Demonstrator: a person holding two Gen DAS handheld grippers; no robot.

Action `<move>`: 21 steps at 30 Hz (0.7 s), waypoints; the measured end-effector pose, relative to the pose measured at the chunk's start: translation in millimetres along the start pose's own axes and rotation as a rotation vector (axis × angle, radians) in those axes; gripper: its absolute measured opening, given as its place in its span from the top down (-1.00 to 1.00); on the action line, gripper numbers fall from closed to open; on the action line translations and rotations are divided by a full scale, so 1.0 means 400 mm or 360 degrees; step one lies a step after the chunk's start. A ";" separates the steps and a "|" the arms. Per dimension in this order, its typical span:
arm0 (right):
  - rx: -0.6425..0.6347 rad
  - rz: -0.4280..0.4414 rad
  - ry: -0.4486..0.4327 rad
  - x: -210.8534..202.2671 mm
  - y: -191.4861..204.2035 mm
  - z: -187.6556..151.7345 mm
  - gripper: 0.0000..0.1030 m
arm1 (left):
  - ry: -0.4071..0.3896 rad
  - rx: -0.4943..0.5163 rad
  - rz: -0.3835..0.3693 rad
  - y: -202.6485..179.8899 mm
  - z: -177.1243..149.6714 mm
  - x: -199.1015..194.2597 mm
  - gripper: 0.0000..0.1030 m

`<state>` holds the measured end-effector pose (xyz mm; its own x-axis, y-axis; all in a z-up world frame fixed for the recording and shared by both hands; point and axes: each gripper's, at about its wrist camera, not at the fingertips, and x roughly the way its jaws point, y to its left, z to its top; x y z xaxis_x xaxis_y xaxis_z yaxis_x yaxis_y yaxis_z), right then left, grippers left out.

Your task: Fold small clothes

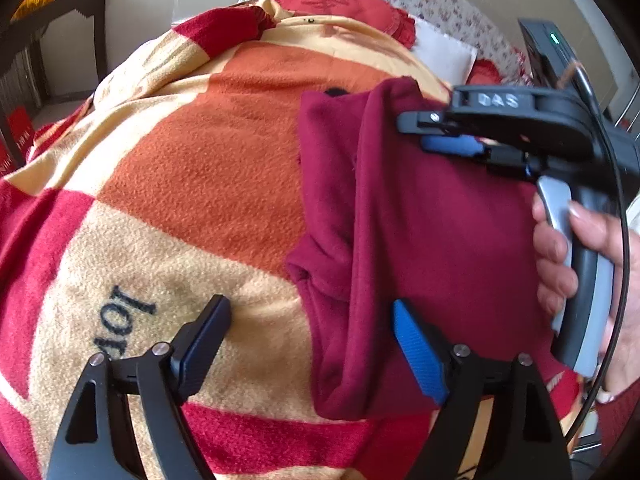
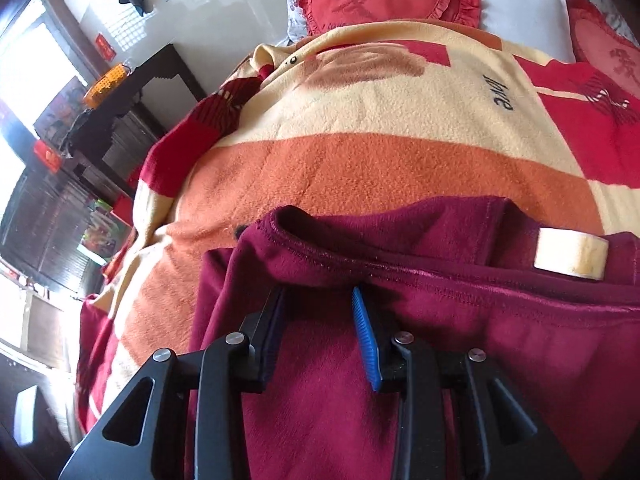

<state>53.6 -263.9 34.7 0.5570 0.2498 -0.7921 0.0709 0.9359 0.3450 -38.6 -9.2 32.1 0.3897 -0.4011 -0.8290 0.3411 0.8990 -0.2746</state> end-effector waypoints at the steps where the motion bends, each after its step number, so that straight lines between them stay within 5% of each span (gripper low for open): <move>1: 0.0018 0.0023 0.0002 -0.013 -0.003 -0.002 0.72 | -0.0005 -0.0024 -0.0023 0.008 0.001 -0.002 -0.68; 11: -0.0010 0.0195 0.0122 -0.033 0.052 -0.004 0.42 | -0.0092 -0.0281 -0.0281 0.034 0.021 0.010 -0.68; 16: -0.0033 0.0190 0.0204 -0.001 0.086 0.007 0.32 | -0.0076 -0.0340 -0.0372 0.025 0.041 0.028 -0.32; 18: -0.0037 0.0170 0.0244 0.017 0.093 0.015 0.26 | -0.0094 -0.0339 -0.0402 0.026 0.040 0.020 0.11; 21: -0.0076 0.0120 0.0316 0.042 0.112 0.027 0.14 | -0.0165 -0.0276 -0.0444 0.015 0.043 -0.003 0.20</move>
<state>75.1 -220.4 42.0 0.3848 0.3593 -0.8502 -0.0068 0.9222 0.3867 -22.3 -6.5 40.0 0.3899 -0.6436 -0.6586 0.3000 0.7650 -0.5699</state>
